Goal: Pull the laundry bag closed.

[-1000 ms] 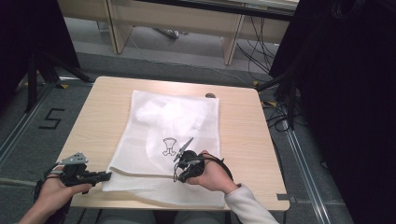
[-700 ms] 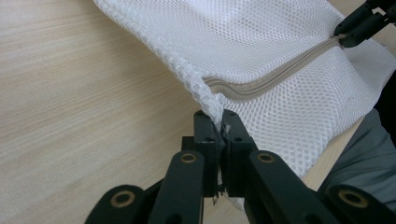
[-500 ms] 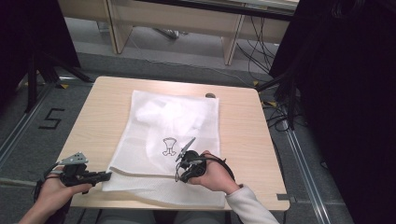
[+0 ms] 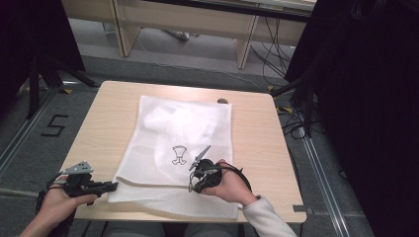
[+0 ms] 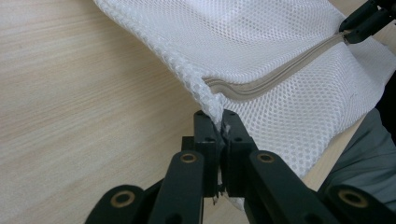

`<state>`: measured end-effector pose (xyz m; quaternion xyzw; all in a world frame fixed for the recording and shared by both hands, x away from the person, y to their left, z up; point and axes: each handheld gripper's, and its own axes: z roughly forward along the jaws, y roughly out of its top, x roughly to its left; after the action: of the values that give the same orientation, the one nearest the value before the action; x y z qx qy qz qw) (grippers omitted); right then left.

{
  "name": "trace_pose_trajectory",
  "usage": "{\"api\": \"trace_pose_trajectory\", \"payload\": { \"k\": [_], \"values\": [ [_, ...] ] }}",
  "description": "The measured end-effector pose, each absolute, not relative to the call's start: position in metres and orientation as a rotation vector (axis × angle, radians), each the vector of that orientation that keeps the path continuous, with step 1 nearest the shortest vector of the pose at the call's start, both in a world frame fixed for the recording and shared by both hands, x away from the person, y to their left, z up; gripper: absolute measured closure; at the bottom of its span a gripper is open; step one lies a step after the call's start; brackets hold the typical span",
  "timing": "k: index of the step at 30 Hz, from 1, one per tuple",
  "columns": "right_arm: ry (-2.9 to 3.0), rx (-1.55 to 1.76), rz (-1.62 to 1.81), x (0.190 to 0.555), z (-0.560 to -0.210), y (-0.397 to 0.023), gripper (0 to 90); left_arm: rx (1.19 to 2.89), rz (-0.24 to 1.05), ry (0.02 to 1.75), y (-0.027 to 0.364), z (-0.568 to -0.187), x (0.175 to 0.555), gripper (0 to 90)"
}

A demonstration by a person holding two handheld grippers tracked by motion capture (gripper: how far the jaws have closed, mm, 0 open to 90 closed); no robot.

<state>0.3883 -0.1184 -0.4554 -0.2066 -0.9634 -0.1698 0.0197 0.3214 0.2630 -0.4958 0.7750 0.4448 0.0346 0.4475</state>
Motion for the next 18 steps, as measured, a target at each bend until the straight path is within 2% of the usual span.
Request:
{"api": "trace_pose_trajectory", "payload": {
  "k": [18],
  "values": [
    [-2.984,-0.686,-0.512,0.3865,-0.4542,-0.1244,82.4,1.921,0.088,1.101,0.2634,-0.4957,0.3214,86.1]
  ]
}}
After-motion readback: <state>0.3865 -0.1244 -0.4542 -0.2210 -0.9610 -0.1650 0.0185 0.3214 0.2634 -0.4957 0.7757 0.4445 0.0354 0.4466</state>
